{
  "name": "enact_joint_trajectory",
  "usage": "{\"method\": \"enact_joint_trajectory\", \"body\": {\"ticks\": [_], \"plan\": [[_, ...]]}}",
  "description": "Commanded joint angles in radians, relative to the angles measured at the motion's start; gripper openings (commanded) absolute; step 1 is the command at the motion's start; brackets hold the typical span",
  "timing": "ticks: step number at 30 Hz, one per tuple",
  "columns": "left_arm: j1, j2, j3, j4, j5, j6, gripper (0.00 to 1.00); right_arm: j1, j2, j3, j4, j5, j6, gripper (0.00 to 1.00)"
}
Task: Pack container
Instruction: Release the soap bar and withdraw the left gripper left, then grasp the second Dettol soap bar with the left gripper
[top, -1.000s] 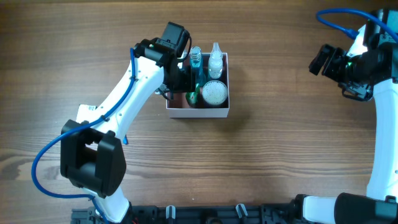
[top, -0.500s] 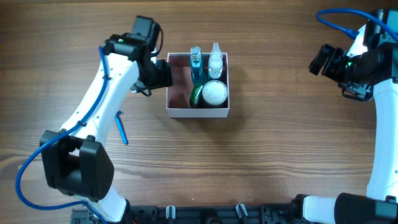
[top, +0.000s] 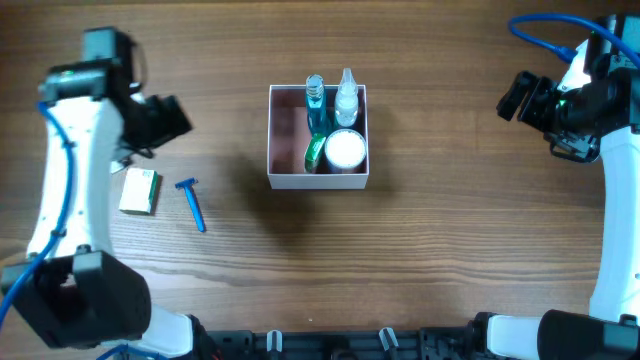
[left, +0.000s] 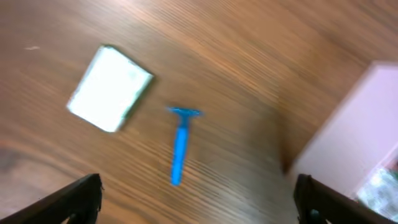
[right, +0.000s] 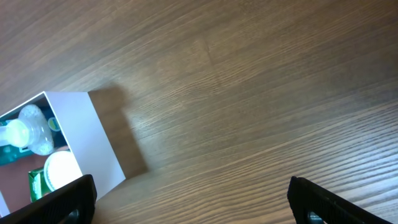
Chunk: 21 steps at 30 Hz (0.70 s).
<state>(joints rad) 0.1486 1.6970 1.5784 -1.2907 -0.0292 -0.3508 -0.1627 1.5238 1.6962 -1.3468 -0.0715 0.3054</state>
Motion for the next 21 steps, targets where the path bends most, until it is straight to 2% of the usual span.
{"method": "enact_joint_trajectory", "body": {"ticks": [1,12,21], "plan": [[0.117,-0.016,-0.034,-0.001,-0.011,0.040,1.00,0.000,0.009,0.003,0.000,-0.012,-0.018,1.00],[0.232,-0.016,-0.340,0.223,-0.006,0.265,1.00,0.000,0.009,0.003,0.004,-0.012,-0.018,1.00],[0.232,-0.014,-0.446,0.419,-0.034,0.454,1.00,0.000,0.009,0.003,0.007,-0.013,-0.018,1.00]]}}
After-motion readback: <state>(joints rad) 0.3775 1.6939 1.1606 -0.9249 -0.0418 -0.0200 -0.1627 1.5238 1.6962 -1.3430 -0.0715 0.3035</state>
